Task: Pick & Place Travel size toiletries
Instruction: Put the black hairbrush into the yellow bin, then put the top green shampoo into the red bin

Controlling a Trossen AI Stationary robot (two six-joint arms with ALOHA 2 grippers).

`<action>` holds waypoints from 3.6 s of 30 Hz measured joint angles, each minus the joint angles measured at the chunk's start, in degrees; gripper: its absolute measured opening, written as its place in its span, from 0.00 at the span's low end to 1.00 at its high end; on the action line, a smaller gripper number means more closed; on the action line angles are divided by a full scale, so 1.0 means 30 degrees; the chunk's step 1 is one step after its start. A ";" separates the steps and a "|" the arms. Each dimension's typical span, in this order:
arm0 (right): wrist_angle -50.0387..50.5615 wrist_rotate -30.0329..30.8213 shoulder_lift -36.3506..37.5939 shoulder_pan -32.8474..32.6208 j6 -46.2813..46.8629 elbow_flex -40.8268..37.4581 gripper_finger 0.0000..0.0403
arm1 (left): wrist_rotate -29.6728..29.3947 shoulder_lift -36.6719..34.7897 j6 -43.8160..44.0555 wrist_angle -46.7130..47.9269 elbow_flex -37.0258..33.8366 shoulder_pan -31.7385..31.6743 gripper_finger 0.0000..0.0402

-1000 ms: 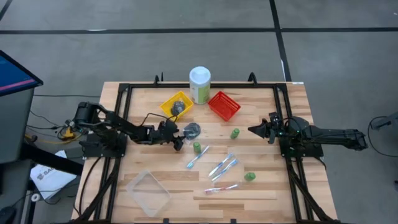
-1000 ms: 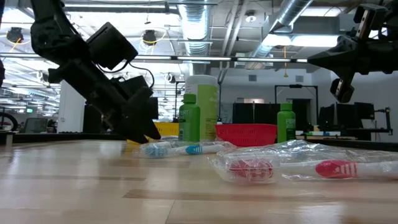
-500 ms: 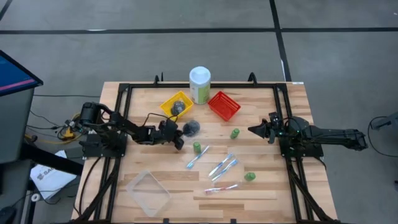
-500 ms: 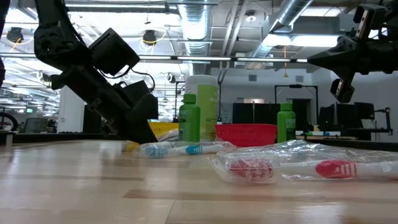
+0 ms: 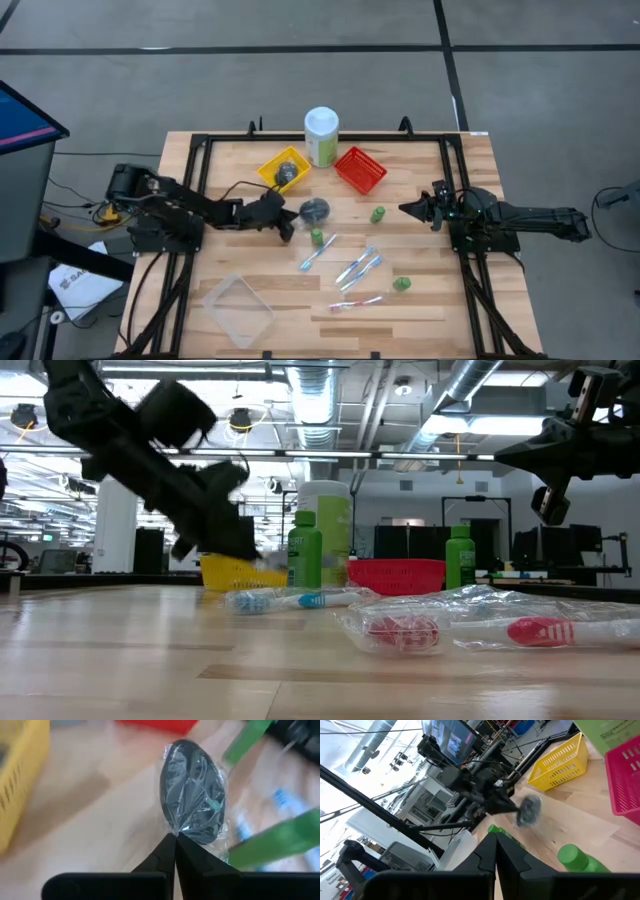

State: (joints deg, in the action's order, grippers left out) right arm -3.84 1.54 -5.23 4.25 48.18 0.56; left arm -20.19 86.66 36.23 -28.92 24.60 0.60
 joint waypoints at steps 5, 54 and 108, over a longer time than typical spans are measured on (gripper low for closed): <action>0.0000 0.0002 0.0003 0.0000 -0.0049 -0.0002 0.00 | -0.2373 -0.2518 -0.1152 0.0440 -0.0004 -0.0075 0.00; -0.0007 0.0004 -0.0001 0.0000 0.0359 0.0000 0.00 | -0.1113 -0.3807 -0.5005 0.6447 0.0001 -0.7715 0.24; 0.5588 -0.0116 -1.4885 0.0444 -1.4256 1.0211 0.53 | 0.0505 -2.1640 -0.5231 0.1150 -0.8079 -0.2033 0.00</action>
State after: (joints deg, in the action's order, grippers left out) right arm 12.93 1.19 -49.88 5.58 5.41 31.19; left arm -18.68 21.74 20.54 -25.47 0.36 -5.50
